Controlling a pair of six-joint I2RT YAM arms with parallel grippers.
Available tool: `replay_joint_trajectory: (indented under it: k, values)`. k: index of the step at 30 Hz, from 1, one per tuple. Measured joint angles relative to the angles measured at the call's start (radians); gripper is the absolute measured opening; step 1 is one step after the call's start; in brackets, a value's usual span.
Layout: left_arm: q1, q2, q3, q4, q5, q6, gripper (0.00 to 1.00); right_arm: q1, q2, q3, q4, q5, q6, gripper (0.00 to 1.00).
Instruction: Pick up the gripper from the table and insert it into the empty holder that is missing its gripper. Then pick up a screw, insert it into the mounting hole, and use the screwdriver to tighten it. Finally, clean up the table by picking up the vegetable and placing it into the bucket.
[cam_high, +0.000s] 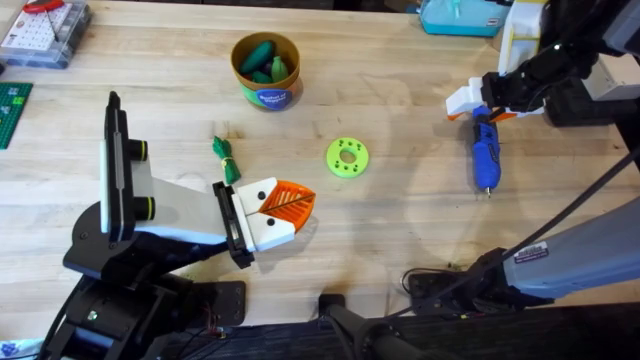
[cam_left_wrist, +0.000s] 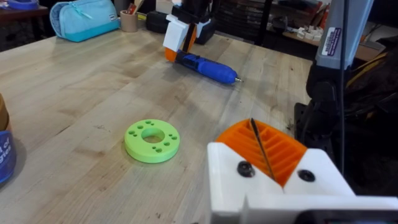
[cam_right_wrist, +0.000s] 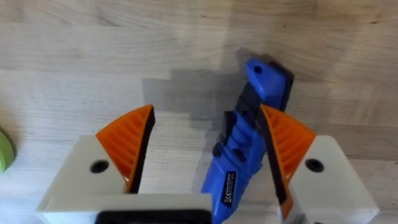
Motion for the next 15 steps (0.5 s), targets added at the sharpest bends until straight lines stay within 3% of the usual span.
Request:
replay_joint_trajectory:
  k: [15]
  values:
    - [0.0,0.0,0.0,-0.003,-0.008,-0.001,0.019,-0.002,-0.058,0.059,-0.121,0.079,0.004,0.978]
